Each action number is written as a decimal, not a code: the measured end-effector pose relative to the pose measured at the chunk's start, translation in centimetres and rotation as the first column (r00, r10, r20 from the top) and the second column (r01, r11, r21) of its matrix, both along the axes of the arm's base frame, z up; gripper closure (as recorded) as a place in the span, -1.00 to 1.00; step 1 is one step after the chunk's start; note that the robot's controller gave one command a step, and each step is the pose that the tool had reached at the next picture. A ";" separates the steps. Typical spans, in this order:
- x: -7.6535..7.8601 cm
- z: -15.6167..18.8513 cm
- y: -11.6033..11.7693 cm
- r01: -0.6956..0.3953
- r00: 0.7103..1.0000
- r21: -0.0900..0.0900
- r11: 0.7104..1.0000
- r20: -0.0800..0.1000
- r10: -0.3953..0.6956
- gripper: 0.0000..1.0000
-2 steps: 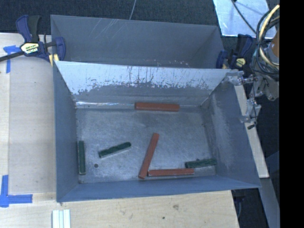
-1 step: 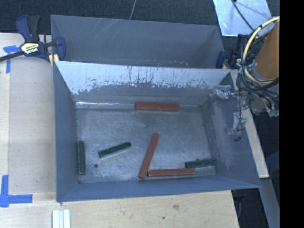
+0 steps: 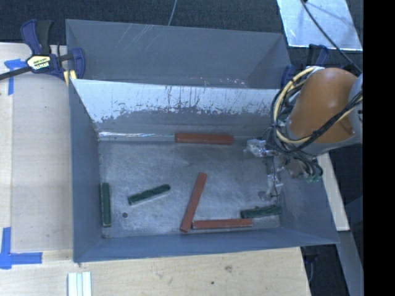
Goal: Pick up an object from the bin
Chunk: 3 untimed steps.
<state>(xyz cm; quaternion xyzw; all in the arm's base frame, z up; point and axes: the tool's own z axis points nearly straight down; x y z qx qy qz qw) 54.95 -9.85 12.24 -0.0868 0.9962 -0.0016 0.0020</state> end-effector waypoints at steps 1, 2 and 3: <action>-3.1 -3.2 5.0 -0.100 0.995 0.008 0.995 -0.008 0.100 -1.00; -4.4 -3.5 3.7 0.102 0.995 0.004 0.995 0.000 -0.102 -1.00; -5.5 0.2 2.1 -0.119 0.993 0.000 0.993 0.004 0.119 -1.00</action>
Offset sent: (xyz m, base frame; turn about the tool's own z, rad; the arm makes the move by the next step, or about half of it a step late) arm -0.0567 0.0293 -0.0397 0.2321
